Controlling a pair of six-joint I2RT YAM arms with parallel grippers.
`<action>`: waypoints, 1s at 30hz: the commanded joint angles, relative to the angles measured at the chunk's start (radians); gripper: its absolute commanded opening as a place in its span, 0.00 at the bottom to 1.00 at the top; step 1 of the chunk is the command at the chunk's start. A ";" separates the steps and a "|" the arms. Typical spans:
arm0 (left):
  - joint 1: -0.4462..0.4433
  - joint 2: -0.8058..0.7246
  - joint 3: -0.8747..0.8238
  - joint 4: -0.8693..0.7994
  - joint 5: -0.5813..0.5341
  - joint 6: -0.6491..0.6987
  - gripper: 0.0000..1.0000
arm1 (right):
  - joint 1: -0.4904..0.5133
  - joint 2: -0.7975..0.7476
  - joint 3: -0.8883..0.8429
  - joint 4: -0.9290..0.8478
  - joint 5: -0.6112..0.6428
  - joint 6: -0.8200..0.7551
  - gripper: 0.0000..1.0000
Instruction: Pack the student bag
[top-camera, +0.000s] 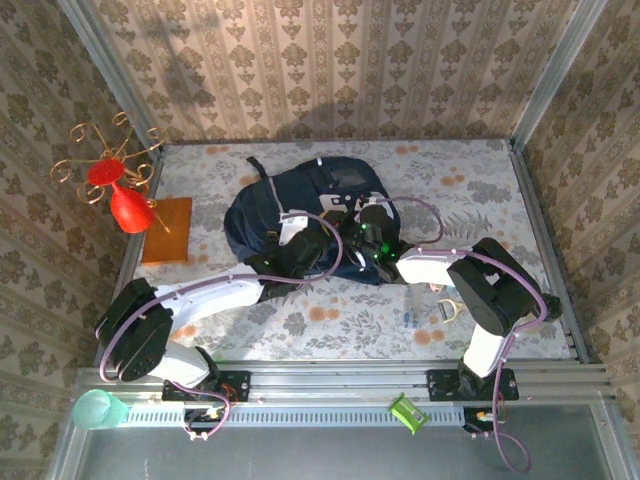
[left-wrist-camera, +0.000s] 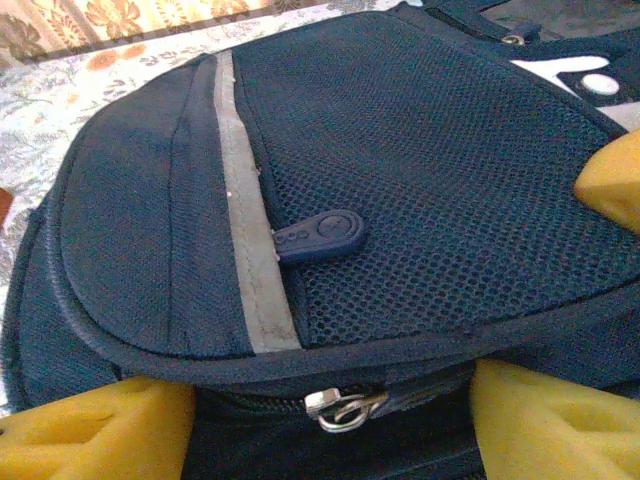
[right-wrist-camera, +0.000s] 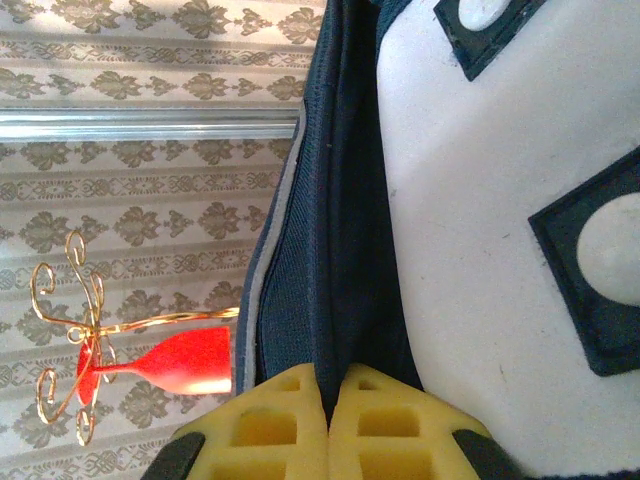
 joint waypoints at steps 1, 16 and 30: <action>0.035 -0.020 0.016 0.014 -0.040 0.056 0.63 | -0.002 -0.056 0.036 0.119 -0.098 -0.038 0.00; 0.159 -0.086 -0.035 0.028 0.199 0.093 0.23 | -0.035 -0.040 0.030 0.092 -0.148 -0.056 0.00; 0.229 -0.182 -0.101 0.029 0.449 0.203 0.00 | -0.113 -0.040 0.091 -0.207 -0.268 -0.323 0.00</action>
